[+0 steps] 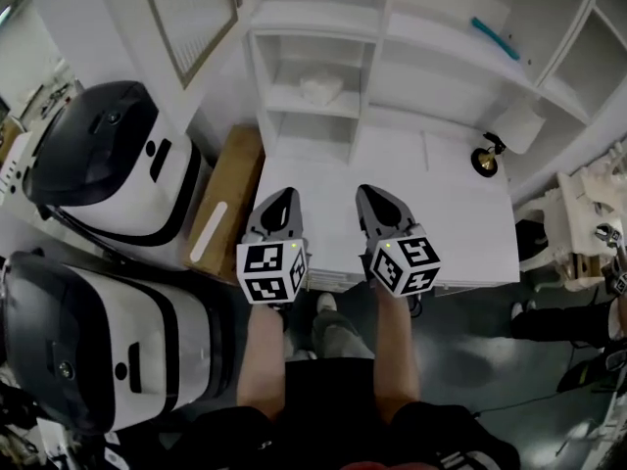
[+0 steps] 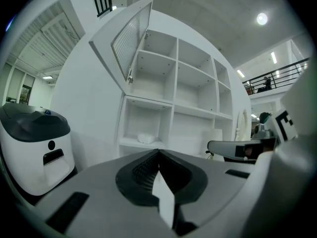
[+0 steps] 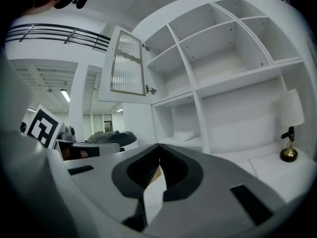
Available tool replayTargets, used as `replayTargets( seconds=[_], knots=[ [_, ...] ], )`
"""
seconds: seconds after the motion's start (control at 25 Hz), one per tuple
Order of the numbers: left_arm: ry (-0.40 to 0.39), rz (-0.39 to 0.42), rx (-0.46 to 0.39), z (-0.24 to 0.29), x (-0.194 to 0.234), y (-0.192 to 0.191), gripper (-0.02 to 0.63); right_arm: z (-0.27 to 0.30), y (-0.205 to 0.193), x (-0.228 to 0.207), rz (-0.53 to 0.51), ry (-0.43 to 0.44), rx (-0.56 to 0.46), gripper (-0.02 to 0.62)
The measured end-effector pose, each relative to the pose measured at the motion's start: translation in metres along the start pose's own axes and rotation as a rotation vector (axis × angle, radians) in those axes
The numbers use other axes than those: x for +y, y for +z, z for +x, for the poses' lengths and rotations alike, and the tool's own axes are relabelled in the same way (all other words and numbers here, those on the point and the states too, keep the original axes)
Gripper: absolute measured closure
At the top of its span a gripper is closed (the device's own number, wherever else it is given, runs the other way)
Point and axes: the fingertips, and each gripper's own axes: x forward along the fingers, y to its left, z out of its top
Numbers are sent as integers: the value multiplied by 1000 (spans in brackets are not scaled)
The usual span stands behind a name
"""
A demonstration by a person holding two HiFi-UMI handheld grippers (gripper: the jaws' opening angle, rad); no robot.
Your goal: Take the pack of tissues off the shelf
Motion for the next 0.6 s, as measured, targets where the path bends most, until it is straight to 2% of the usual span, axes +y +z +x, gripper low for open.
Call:
replayTargets(
  seconds=[0.32,0.6],
  knots=[
    [22,-16,25,48,21,-10,595,52,-8,-25,-21,2,36,578],
    [80,-42,30,74,52,-12,595,104,-8,-25,-66,50,36,577]
  ],
)
